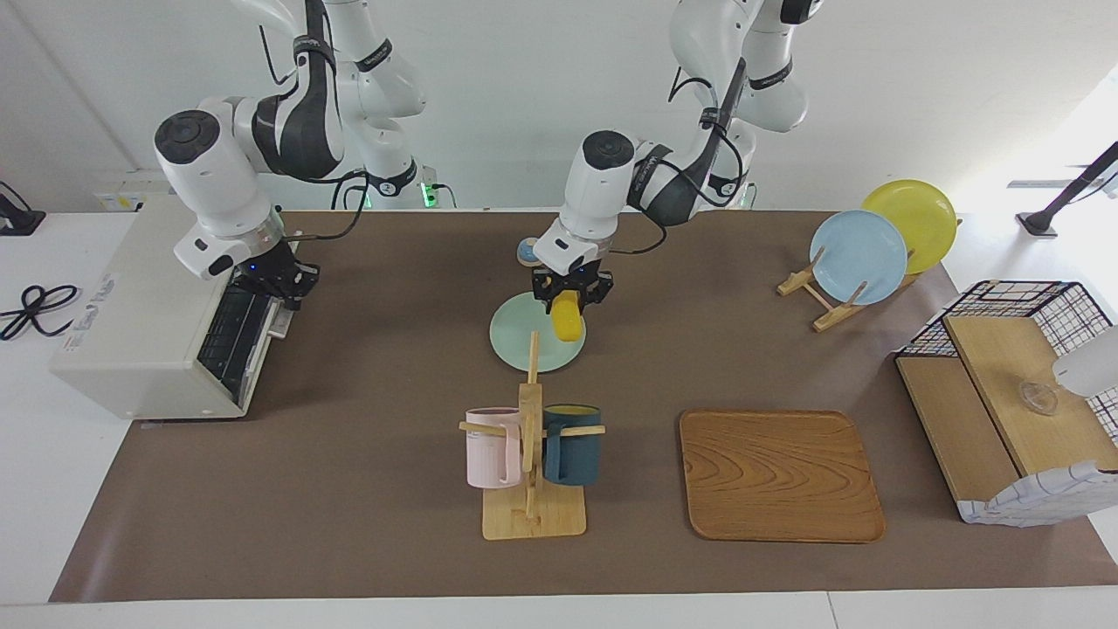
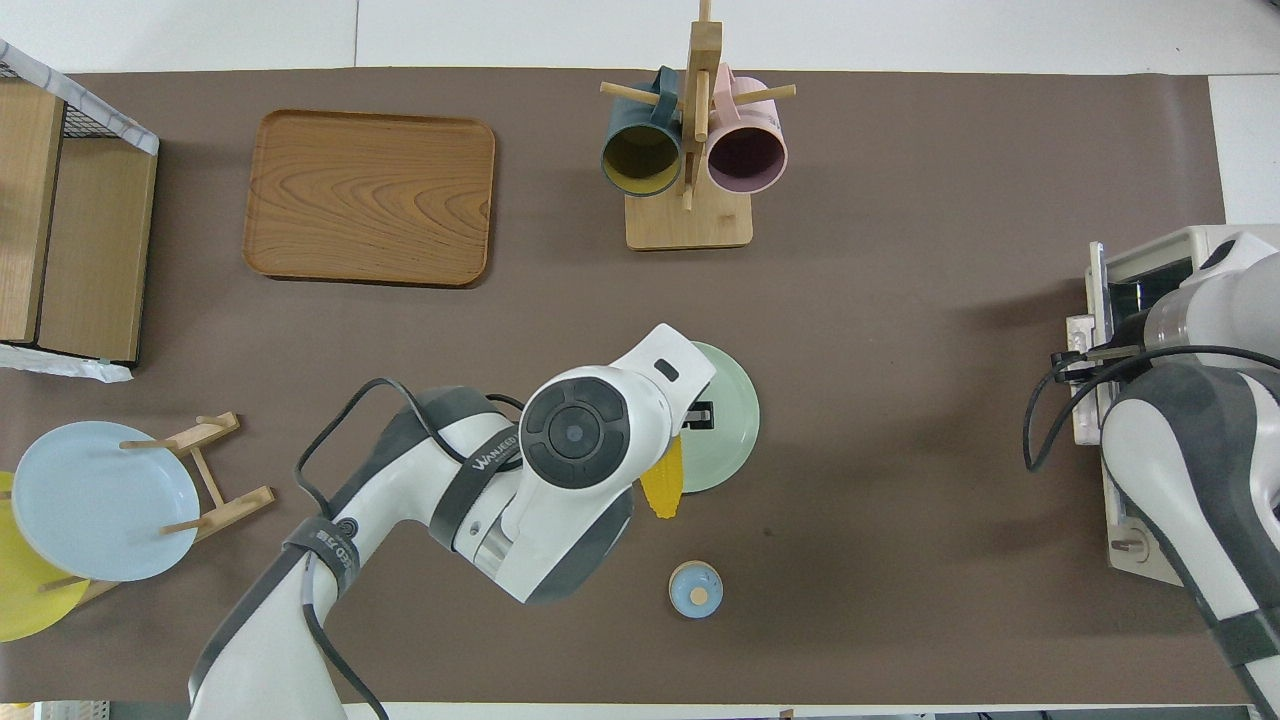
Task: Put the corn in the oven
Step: 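Carry the corn with the left gripper onto the pale green plate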
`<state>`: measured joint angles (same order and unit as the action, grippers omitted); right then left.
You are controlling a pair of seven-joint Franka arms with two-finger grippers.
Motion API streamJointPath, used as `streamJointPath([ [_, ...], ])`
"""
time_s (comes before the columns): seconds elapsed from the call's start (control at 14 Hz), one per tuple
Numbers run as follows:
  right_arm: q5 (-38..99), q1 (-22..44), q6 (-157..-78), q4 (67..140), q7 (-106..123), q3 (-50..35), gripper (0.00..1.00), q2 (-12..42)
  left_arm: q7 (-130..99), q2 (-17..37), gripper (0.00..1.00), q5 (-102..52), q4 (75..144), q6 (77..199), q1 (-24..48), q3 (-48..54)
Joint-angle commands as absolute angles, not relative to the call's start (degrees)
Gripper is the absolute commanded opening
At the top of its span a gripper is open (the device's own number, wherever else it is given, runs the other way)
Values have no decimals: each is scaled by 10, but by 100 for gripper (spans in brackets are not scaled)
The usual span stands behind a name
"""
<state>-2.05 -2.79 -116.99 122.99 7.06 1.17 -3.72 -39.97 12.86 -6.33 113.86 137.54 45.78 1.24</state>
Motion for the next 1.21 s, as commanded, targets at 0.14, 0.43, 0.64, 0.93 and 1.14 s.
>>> streamJointPath([
  [0.14, -19, -29, -1216, 1246, 66, 14, 3, -17, -417, 172, 0, -69, 1150, 1456, 483, 1],
  [0.43, -18, -9, -1239, 1246, 60, 12, 3, 2, -421, 192, 0, -69, 1150, 1481, 492, 1],
  [0.64, -11, 1, -1278, 1258, 47, 12, 2, 23, -424, 193, 0, -70, 1150, 1490, 497, -1],
  [0.93, -10, 39, -1337, 1303, 5, 12, 1, 16, -422, 193, 77, -69, 1150, 1488, 497, -1],
  [1.14, -10, 44, -1348, 1308, -1, 12, 1, 24, -419, 192, 100, -69, 1149, 1481, 492, -3],
])
